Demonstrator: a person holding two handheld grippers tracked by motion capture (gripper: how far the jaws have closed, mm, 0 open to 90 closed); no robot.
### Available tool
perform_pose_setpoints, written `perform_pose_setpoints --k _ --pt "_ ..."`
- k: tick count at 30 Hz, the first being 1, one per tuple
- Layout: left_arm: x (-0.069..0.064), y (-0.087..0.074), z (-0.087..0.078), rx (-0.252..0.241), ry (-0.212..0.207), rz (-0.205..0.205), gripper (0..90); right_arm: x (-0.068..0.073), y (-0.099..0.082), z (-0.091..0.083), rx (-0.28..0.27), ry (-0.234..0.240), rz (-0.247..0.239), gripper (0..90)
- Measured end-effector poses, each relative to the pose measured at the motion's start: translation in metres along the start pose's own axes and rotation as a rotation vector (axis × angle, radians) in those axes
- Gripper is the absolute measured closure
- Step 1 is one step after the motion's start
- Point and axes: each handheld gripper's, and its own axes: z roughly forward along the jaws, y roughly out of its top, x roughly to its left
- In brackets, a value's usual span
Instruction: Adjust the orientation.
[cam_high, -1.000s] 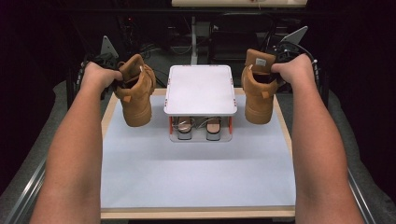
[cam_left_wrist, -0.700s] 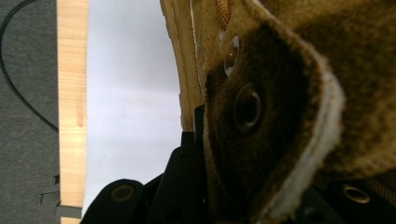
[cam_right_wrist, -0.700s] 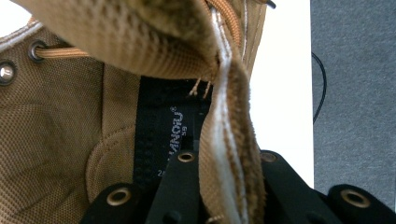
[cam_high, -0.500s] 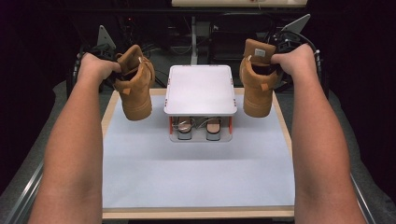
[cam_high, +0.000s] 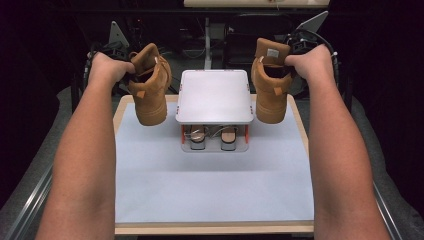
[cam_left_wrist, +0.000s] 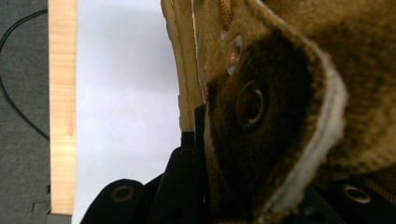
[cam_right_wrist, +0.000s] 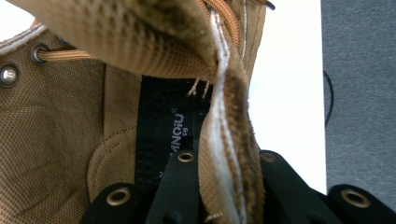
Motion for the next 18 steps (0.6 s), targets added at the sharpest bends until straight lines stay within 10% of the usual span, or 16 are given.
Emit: perform_pose_setpoints --k 18 --pt "-0.046 0.003 0.007 -0.002 -0.019 0.066 86.8 0.039 0.001 0.013 -0.011 0.025 -0.029 86.0"
